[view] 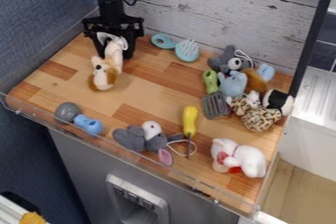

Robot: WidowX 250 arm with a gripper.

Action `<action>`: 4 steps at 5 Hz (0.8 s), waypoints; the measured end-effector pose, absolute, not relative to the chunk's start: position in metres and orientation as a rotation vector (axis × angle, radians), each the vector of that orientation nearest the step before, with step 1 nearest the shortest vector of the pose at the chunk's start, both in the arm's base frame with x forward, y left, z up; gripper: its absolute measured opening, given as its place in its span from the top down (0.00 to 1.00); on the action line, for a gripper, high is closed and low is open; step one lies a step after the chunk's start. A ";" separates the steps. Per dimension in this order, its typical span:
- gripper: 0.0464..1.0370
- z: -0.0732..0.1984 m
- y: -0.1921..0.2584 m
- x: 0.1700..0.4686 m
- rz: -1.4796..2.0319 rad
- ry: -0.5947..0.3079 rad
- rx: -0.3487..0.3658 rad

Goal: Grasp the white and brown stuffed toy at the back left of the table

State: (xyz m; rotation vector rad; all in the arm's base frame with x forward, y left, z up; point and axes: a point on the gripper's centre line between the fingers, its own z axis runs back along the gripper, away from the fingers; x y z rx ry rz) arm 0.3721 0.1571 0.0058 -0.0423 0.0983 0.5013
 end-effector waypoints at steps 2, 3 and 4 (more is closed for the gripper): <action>0.48 0.006 0.157 0.371 0.463 0.093 -0.042; 0.48 0.009 0.158 0.373 0.333 0.096 -0.043; 0.48 0.018 0.158 0.371 0.134 0.131 -0.052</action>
